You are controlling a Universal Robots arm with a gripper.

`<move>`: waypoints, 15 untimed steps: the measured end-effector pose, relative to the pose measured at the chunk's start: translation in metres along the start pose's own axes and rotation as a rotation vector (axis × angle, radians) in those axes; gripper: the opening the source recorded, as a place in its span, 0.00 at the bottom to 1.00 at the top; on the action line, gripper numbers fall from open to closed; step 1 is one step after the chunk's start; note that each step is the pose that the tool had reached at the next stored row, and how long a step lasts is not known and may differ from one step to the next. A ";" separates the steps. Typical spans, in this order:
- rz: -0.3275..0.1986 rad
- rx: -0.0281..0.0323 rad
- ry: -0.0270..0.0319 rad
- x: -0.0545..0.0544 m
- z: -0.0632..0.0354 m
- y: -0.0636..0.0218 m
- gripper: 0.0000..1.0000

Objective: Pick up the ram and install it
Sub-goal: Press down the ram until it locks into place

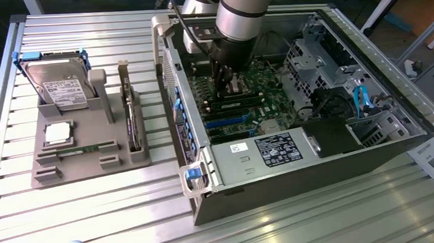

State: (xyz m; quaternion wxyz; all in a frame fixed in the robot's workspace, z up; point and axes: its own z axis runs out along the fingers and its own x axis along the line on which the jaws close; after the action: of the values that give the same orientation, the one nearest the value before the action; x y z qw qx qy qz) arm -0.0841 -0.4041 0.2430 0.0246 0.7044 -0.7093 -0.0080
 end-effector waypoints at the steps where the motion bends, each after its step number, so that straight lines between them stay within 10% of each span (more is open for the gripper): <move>1: 0.000 0.0000 0.0005 0.000 0.0000 0.0000 0.10; 15: 0.000 0.0000 0.0006 0.000 0.0014 0.0033 0.10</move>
State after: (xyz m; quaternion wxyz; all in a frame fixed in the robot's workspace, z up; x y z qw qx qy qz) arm -0.0874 -0.4041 0.2418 0.0249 0.7044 -0.7093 -0.0078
